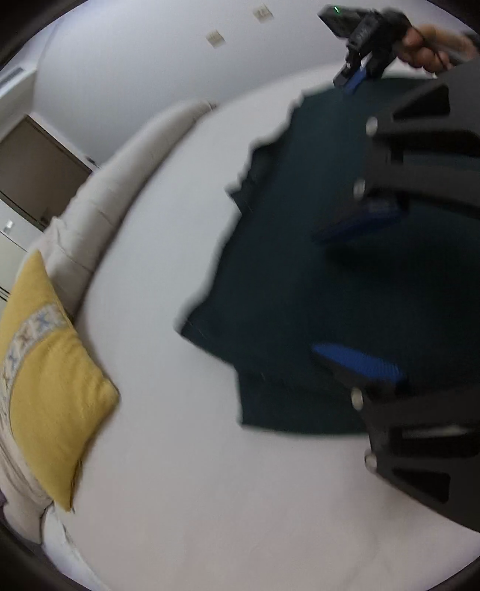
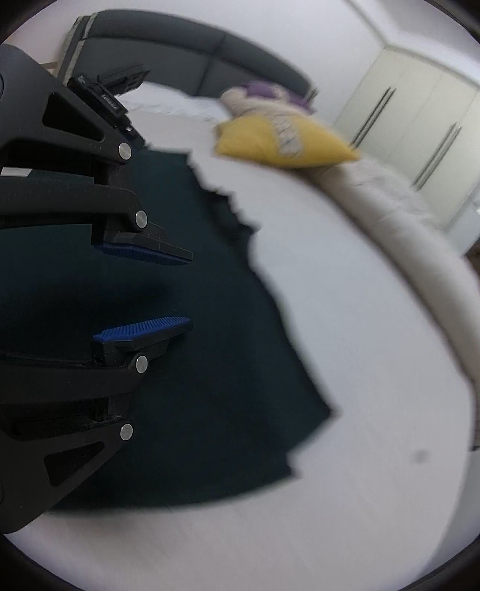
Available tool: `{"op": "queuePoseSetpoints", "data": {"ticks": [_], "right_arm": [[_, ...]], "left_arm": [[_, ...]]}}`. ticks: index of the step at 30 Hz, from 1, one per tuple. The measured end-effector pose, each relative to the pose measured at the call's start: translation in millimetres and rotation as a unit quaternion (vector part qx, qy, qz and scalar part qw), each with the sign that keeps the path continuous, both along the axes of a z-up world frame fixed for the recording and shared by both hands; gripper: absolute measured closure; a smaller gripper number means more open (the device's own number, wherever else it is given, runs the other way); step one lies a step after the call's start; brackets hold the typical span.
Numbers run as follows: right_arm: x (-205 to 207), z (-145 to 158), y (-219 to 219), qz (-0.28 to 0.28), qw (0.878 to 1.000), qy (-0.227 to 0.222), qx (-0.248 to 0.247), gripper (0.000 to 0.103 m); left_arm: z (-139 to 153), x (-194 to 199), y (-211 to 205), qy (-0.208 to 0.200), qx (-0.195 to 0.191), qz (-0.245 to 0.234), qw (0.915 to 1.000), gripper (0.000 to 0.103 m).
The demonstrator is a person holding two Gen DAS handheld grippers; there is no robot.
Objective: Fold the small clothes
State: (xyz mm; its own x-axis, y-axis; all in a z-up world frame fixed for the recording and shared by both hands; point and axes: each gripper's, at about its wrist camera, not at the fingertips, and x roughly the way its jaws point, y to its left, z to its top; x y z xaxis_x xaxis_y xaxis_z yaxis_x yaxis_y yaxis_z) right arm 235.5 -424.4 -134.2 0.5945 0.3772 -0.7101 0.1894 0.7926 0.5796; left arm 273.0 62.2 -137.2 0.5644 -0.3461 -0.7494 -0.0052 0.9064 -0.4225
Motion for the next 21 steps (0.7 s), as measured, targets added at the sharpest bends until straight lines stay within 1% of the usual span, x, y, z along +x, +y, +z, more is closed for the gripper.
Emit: {"op": "queuePoseSetpoints", "data": {"ticks": [1, 2, 3, 4, 6, 7, 8, 9, 11, 13, 14, 15, 16, 18, 20, 21], "right_arm": [[0, -9, -3, -0.005, 1.0, -0.002, 0.002, 0.083], [-2, -13, -8, -0.008, 1.0, -0.016, 0.013, 0.087], [-5, -17, -17, -0.018, 0.999, -0.025, 0.023, 0.095], [-10, -22, -29, -0.041, 0.998, -0.027, 0.036, 0.099], [-20, -25, -49, -0.077, 0.995, -0.031, 0.047, 0.1], [-25, -23, -55, -0.098, 0.994, -0.03, 0.034, 0.095], [-30, -17, -59, -0.116, 0.993, -0.026, 0.007, 0.094], [-35, -7, -60, -0.122, 0.992, -0.028, -0.021, 0.091], [-45, 9, -52, -0.115, 0.991, -0.038, -0.054, 0.083], [-53, 20, -41, -0.102, 0.99, -0.046, -0.081, 0.076], [-59, 27, -32, -0.095, 0.989, -0.048, -0.1, 0.075], [-68, 33, -27, -0.091, 0.987, -0.052, -0.121, 0.069], [-73, 35, -17, -0.085, 0.984, -0.054, -0.145, 0.052], [-83, 40, -1, -0.086, 0.977, -0.052, -0.186, 0.036], [-100, 43, 8, -0.085, 0.971, -0.049, -0.22, 0.036], [-105, 42, 9, -0.082, 0.969, -0.044, -0.228, 0.037]], "left_arm": [[-4, -6, 7, -0.005, 0.002, 0.004, 1.0, 0.063], [-5, -9, 10, -0.005, 0.001, 0.004, 1.0, 0.068], [-6, -14, 17, -0.004, -0.003, 0.005, 1.0, 0.07], [-6, -17, 21, -0.003, -0.011, 0.006, 0.9999, 0.071], [-6, -28, 35, -0.003, -0.032, 0.009, 0.9995, 0.073], [-2, -34, 42, -0.005, -0.05, 0.016, 0.9986, 0.073], [2, -42, 47, -0.011, -0.055, 0.022, 0.9982, 0.068], [7, -49, 50, -0.017, -0.048, 0.029, 0.9983, 0.049], [16, -66, 52, -0.04, -0.019, 0.048, 0.9979, 0.031], [17, -73, 51, -0.045, -0.008, 0.042, 0.9981, 0.032], [15, -76, 49, -0.041, -0.006, 0.039, 0.9984, 0.032], [14, -78, 48, -0.04, -0.006, 0.035, 0.9986, 0.035], [13, -76, 45, -0.038, -0.003, 0.031, 0.9988, 0.038], [11, -78, 37, -0.036, 0.008, 0.021, 0.9991, 0.057], [9, -82, 32, -0.037, 0.03, 0.019, 0.9987, 0.061], [7, -83, 31, -0.037, 0.04, 0.019, 0.9983, 0.068]]}}
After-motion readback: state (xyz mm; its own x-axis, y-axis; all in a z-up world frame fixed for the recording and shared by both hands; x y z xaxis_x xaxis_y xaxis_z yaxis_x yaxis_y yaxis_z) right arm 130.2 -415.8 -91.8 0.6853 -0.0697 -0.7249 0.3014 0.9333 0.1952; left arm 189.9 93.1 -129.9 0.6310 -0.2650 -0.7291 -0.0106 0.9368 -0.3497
